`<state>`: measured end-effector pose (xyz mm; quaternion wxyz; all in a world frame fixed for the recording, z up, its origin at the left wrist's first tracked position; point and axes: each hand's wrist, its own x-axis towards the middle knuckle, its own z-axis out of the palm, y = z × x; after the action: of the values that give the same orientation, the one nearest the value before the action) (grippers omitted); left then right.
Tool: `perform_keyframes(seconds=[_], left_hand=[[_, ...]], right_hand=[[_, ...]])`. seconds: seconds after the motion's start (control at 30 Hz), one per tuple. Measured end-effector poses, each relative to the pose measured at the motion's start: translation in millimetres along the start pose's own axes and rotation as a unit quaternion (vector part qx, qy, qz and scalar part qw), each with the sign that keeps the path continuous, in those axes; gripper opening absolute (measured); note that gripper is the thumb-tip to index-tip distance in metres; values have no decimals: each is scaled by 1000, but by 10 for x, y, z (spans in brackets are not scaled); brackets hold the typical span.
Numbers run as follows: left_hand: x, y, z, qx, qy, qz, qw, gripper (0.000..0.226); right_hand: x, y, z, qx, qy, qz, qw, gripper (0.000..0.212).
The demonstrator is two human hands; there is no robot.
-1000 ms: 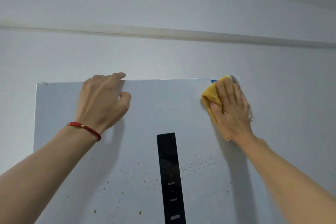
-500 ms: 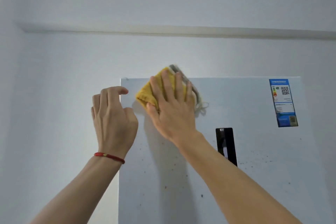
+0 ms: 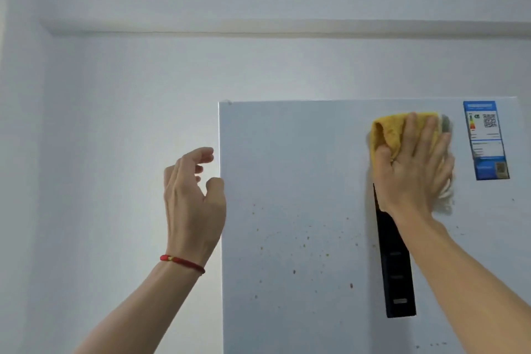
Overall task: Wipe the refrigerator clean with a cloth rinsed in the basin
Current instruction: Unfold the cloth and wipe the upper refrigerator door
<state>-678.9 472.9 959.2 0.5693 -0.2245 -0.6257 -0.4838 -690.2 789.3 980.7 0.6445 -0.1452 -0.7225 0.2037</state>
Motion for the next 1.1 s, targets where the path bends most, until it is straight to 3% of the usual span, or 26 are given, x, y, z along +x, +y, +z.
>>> perform_keyframes(seconds=[0.07, 0.1, 0.27, 0.33, 0.4, 0.47, 0.53, 0.6, 0.7, 0.77, 0.83, 0.87, 0.97, 1.1], left_hand=[[-12, 2, -131, 3, -7, 5, 1000, 47], [-10, 19, -163, -5, -8, -1, 1000, 46], [10, -20, -196, 13, -16, -27, 999, 28], [-20, -26, -149, 35, -14, -35, 999, 24], [-66, -19, -43, 40, -11, -23, 999, 25], [-143, -11, 96, 60, -4, 10, 998, 29], [-219, -29, 189, 57, 5, 31, 998, 35], [-276, -73, 183, 35, 2, 28, 999, 38], [-334, -166, 19, 57, -19, 55, 997, 38], [-343, -263, -142, 94, -28, 74, 992, 36], [-336, -318, -252, 92, -42, 48, 994, 34], [-327, -334, -275, 87, -43, 32, 995, 33], [-287, -282, -213, 100, -26, 37, 994, 32], [-342, -122, 11, 171, -9, 108, 979, 32]], right_hand=[[-136, -225, 52, -4, 5, 48, 999, 74], [-237, -408, 86, -5, -1, 24, 1000, 73], [-1049, -1447, 418, -36, -49, -257, 965, 69], [-1130, -1510, 422, -49, -59, -370, 926, 67], [-1045, -1315, 341, -76, -70, -497, 862, 63], [-907, -986, 228, -105, -80, -565, 814, 63], [-757, -660, 120, -116, -74, -531, 836, 64], [-598, -295, 60, -113, -55, -436, 891, 66], [-427, 195, 3, -62, -26, -174, 982, 68], [-400, 243, 7, -14, 1, 30, 999, 68], [-495, -42, 35, 8, 11, 114, 993, 70], [-615, -245, 89, 12, 6, 84, 996, 70], [-1218, -942, 297, -2, -39, -153, 987, 68], [-1606, -1185, 428, -10, -84, -422, 903, 56]])
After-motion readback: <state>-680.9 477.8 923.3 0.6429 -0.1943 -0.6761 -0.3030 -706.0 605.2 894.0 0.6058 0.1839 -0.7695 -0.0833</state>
